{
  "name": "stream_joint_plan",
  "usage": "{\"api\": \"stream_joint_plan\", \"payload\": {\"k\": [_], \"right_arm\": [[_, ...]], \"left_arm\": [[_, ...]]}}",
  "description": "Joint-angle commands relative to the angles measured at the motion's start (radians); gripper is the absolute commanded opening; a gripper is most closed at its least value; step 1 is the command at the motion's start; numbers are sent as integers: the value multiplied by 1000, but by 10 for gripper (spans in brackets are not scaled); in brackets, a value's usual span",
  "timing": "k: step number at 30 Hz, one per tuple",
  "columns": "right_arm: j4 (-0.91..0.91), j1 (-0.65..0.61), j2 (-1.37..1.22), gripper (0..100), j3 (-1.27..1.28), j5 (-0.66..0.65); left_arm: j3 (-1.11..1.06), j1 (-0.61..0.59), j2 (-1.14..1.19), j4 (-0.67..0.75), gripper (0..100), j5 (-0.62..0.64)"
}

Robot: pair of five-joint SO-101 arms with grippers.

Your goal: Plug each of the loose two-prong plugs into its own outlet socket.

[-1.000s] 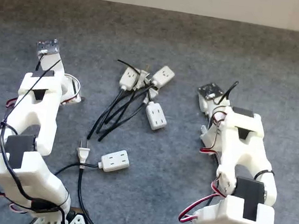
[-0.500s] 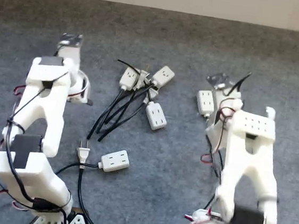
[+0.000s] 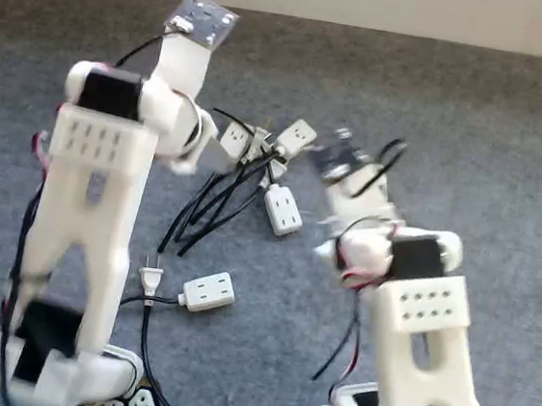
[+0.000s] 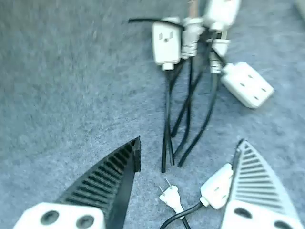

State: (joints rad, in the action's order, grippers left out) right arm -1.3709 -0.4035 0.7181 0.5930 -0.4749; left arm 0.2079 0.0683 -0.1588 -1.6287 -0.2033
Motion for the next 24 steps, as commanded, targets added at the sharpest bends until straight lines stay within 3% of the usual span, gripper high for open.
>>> {"api": "stream_joint_plan", "payload": {"k": [1, 5, 16, 20, 24], "right_arm": [[62, -151, 62, 7, 41, 68], [133, -262, 76, 7, 114, 123], [349, -331, 76, 7, 323, 216], [367, -338, 76, 7, 334, 241], [369, -444, 74, 7, 335, 245]], "left_arm": [[-136, 30, -325, -17, 335, -46], [-380, 30, -553, 23, 354, -69], [-1194, 30, -1247, 466, 362, 5], [-1353, 30, -1356, 557, 362, 51], [-1425, 30, -1374, 612, 362, 100]]}}
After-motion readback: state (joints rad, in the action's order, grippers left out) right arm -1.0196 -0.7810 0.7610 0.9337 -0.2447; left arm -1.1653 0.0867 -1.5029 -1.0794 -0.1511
